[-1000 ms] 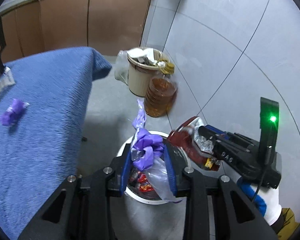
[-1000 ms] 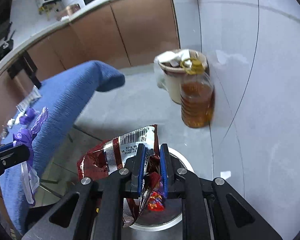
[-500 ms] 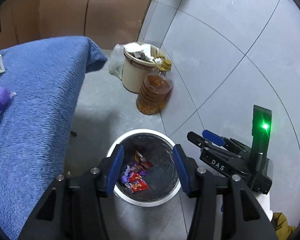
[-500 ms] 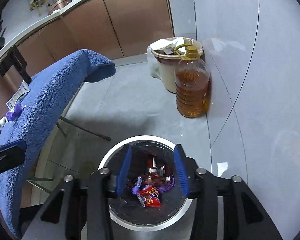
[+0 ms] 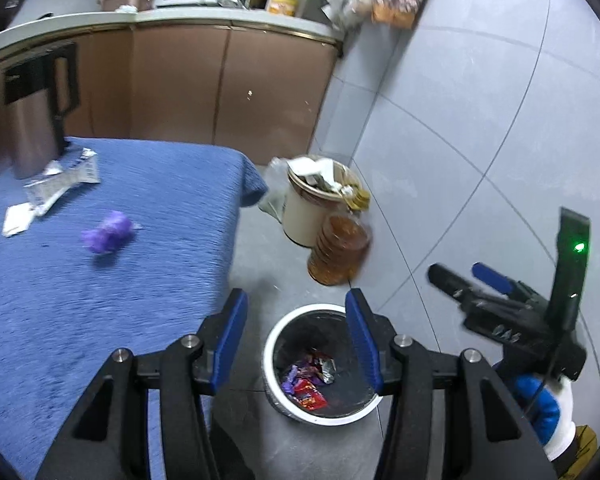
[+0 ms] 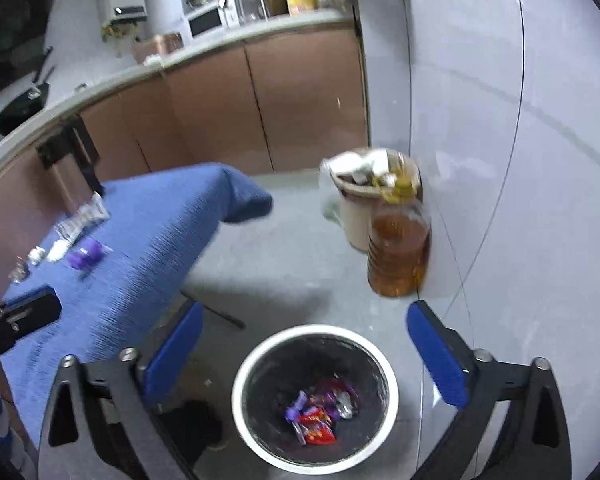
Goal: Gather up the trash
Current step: 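Move both open tools back over the table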
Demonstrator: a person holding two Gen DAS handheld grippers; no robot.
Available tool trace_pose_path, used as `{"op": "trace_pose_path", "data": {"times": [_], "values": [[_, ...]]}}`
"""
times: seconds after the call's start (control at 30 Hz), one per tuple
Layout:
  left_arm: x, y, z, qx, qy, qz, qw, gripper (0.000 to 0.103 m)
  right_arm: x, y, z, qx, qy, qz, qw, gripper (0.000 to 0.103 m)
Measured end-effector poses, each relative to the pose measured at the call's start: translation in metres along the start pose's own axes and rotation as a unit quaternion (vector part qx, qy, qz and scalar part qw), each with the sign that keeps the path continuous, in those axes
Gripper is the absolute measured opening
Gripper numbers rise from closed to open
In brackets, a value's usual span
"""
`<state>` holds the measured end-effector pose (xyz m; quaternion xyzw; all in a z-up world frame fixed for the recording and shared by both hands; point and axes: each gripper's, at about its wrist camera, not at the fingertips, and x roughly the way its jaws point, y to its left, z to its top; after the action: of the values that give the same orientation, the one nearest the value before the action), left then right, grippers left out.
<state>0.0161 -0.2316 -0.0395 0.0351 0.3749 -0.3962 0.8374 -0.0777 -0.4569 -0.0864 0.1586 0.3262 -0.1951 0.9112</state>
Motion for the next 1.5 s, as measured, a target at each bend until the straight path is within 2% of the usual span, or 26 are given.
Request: {"op": "trace_pose_path", "data": {"times": [0.3, 0.37, 0.6, 0.77, 0.97, 1.1, 1.27, 1.4, 1.5], "values": [[-0.102, 0.045, -0.014, -0.033, -0.082, 0.044, 0.9951, 0.050, -0.094, 0.052, 0.028, -0.016, -0.102, 0.058, 0.993, 0.103], [-0.131, 0.056, -0.019, -0.043, -0.105, 0.059, 0.9918, 0.058, -0.113, 0.063, 0.033, -0.018, -0.119, 0.077, 0.990, 0.103], [-0.206, 0.091, -0.040, -0.074, -0.164, 0.099, 0.9788, 0.060, -0.173, 0.109, 0.043, -0.040, -0.161, 0.132, 0.977, 0.103], [-0.258, 0.110, -0.060, -0.103, -0.208, 0.120, 0.9651, 0.066, -0.205, 0.145, 0.045, -0.073, -0.181, 0.156, 0.968, 0.103], [-0.304, 0.125, -0.086, -0.143, -0.256, 0.144, 0.9453, 0.068, -0.225, 0.183, 0.043, -0.109, -0.176, 0.181, 0.962, 0.103], [-0.322, 0.139, -0.102, -0.164, -0.271, 0.161, 0.9346, 0.068, -0.225, 0.207, 0.041, -0.129, -0.156, 0.198, 0.959, 0.103], [-0.334, 0.157, -0.114, -0.183, -0.277, 0.178, 0.9262, 0.068, -0.223, 0.238, 0.032, -0.145, -0.138, 0.237, 0.951, 0.103], [-0.330, 0.169, -0.117, -0.189, -0.273, 0.198, 0.9221, 0.068, -0.207, 0.258, 0.033, -0.157, -0.117, 0.252, 0.948, 0.103], [-0.317, 0.182, -0.119, -0.198, -0.259, 0.206, 0.9227, 0.068, -0.189, 0.271, 0.038, -0.154, -0.095, 0.261, 0.948, 0.103]]}}
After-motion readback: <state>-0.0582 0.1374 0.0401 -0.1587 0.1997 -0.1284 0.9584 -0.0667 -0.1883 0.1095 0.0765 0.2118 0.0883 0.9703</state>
